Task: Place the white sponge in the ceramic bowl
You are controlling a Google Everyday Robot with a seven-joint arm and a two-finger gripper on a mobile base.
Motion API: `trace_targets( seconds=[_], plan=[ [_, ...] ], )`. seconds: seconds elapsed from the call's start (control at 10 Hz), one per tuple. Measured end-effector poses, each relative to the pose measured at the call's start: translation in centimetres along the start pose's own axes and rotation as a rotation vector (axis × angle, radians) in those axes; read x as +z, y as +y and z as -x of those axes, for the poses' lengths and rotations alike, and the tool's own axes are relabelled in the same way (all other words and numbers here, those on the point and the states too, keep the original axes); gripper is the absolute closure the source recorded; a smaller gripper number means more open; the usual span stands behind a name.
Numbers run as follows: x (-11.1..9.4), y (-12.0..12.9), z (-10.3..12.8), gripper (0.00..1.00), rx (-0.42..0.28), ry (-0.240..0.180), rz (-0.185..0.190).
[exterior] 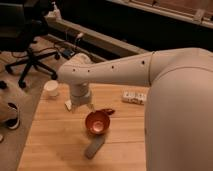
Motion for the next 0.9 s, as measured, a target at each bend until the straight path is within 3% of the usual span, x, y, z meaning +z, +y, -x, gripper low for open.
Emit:
trace_targets(
  seconds=[0.2,0.5,0.9],
  plan=[
    [0.1,0.0,0.1,0.35,-0.022,-0.005,0.001],
    [0.2,-0.1,2.0,0.35,-0.182,-0.055,0.013],
    [-0.5,-1.1,9.0,0.35,-0.579,-0.186,0.039]
  ],
)
